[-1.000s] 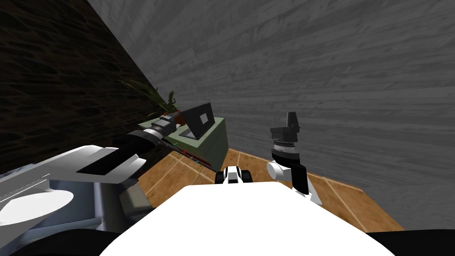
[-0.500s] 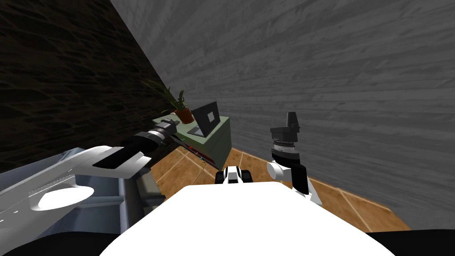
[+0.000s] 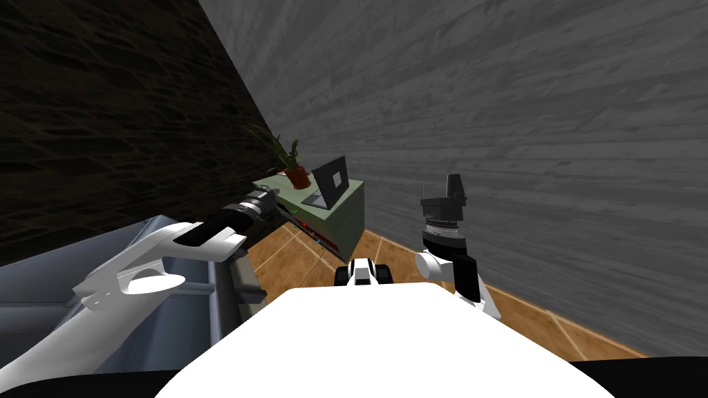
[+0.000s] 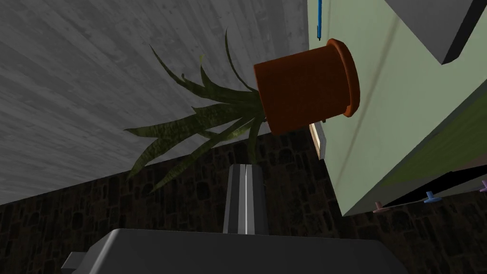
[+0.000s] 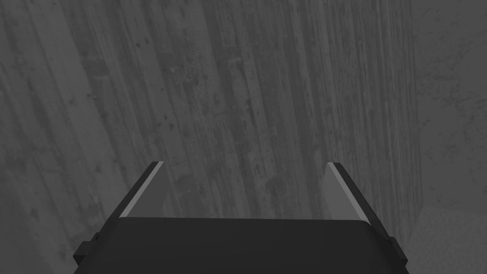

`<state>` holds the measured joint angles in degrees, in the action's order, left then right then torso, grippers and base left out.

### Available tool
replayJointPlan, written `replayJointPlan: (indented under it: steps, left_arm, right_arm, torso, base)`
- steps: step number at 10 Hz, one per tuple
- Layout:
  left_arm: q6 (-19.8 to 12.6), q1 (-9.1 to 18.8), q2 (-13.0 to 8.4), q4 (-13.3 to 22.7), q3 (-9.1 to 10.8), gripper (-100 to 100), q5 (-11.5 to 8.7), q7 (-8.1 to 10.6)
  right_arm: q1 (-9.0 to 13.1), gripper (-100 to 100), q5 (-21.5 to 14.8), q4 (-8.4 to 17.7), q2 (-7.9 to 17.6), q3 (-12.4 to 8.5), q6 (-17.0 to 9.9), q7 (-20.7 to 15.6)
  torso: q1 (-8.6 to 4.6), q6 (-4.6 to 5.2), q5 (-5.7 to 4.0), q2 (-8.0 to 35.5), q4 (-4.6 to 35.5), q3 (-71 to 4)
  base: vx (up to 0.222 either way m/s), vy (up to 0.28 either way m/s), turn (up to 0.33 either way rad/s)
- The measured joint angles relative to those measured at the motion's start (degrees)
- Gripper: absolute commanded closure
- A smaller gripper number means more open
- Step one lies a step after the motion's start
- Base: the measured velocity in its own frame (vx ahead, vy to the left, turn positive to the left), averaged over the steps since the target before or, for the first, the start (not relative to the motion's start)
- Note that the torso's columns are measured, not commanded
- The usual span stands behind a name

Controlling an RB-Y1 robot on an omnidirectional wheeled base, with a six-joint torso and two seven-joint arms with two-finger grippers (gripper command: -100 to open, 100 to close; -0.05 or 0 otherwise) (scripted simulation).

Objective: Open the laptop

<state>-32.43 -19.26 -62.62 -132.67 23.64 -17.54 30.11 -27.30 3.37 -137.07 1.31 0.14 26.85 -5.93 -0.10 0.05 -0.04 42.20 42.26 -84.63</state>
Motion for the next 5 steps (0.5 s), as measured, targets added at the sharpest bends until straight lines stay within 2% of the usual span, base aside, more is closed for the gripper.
replayJointPlan:
  steps: [1, 2, 3, 4, 5]
  left_arm:
    - [-0.11, 2.37, 0.56, 0.85, -0.73, 100, 0.31, -0.13]
    - [0.28, 3.51, 0.79, 1.23, -0.72, 100, 0.33, -0.24]
    - [0.52, 4.25, 2.45, 2.15, -1.45, 100, -1.47, -1.53]
    - [0.68, 5.96, 3.99, 4.11, -3.05, 100, -2.85, -3.20]
    - [0.20, 8.22, 5.72, 5.72, -5.06, 100, -2.95, -4.16]
  right_arm:
    - [0.00, 0, 0.00, 0.00, 0.00, 0.00, 0.00, 0.00]
    - [0.00, 0, 0.00, 0.00, 0.00, 0.00, 0.00, 0.00]
    - [-0.02, 0, 0.00, -0.01, 0.00, -0.01, 0.00, 0.00]
    - [-0.02, 0, 0.00, 0.00, 0.01, -0.01, 0.00, 0.00]
    - [-0.01, 0, 0.00, 0.00, 0.00, -0.01, 0.00, 0.00]
  torso:
    - [-0.01, -0.04, 0.00, -0.01, 0.00, 0.00]
    - [0.02, -0.06, 0.01, 0.04, 0.01, 0.04]
    - [0.30, -0.11, 0.10, -0.01, 0.01, 0.03]
    - [0.33, -0.04, 0.13, -0.04, -0.02, -0.01]
    - [0.09, -0.01, 0.06, 0.07, 0.01, 0.05]
  base:
    - [0.005, -0.003, 0.007]
    - [0.034, 0.055, 0.273]
    - [0.062, 0.077, 0.226]
    - [0.030, 0.037, 0.107]
    - [0.004, 0.004, 0.013]
